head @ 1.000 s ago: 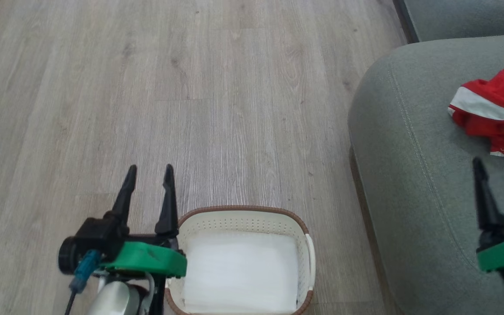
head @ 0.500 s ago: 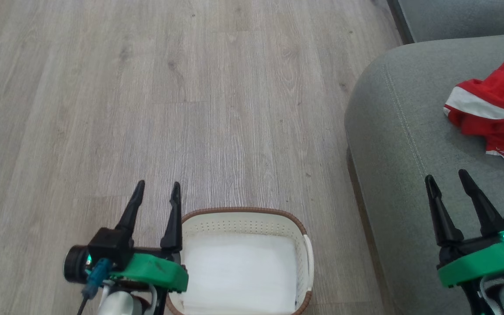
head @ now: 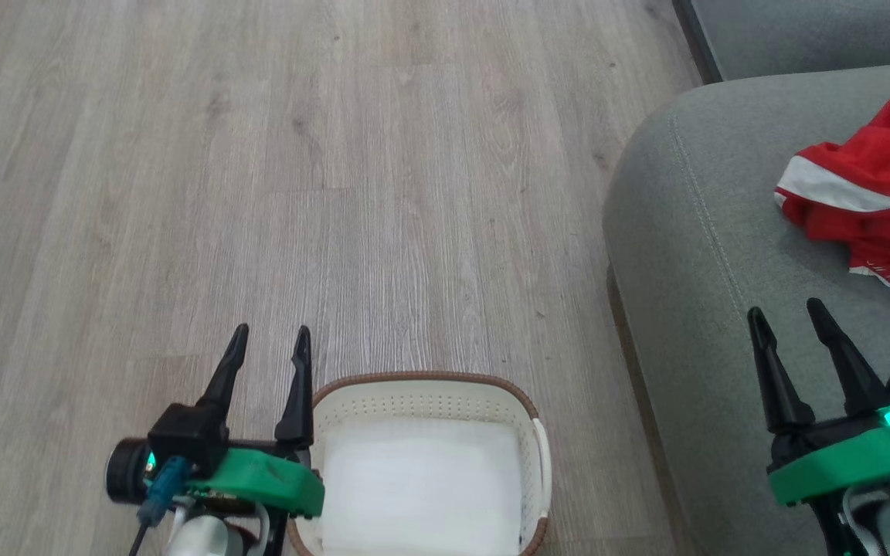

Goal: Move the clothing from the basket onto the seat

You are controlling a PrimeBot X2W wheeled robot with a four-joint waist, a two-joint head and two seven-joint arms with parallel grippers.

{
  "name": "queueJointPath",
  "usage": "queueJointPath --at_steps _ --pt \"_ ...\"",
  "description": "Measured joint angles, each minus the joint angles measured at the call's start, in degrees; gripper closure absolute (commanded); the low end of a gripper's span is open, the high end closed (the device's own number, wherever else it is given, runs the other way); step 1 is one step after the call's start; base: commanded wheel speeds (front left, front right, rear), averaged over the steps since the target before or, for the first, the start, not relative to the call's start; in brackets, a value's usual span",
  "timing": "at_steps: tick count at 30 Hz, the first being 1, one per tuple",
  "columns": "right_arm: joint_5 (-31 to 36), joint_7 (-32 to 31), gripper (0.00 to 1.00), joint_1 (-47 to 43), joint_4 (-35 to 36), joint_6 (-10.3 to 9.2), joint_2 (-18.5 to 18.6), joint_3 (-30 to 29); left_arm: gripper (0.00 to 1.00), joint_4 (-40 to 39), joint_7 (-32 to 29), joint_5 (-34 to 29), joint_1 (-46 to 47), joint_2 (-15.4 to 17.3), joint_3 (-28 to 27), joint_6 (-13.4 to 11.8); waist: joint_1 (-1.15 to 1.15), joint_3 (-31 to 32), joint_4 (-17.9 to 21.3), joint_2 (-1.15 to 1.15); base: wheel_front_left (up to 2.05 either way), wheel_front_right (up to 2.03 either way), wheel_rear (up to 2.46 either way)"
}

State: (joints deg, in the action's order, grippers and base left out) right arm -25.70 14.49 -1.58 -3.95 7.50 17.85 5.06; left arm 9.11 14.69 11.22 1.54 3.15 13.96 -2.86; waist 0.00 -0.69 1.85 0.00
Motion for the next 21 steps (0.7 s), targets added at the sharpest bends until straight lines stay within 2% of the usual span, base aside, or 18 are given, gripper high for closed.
queueJointPath --at_steps 13,14,21 --pt "0.0 0.0 0.0 0.04 0.0 0.0 -0.51 0.01 0.0 0.36 0.0 0.63 -0.27 -0.12 -0.33 -0.07 0.0 -0.07 0.26 0.0 0.0 0.0 0.0" --pt "-0.01 -0.01 1.0 0.04 -0.16 0.01 -0.57 0.07 1.0 0.59 0.0 1.33 -0.28 -0.11 -0.26 0.0 0.0 -0.1 0.29 0.0 0.0 0.0 0.0" --pt "-0.4 -0.32 1.0 -2.58 -5.22 0.01 -2.52 1.58 1.0 5.61 -0.29 1.91 -3.8 -0.1 0.23 0.0 0.0 -0.09 0.27 0.0 0.0 0.0 0.0"
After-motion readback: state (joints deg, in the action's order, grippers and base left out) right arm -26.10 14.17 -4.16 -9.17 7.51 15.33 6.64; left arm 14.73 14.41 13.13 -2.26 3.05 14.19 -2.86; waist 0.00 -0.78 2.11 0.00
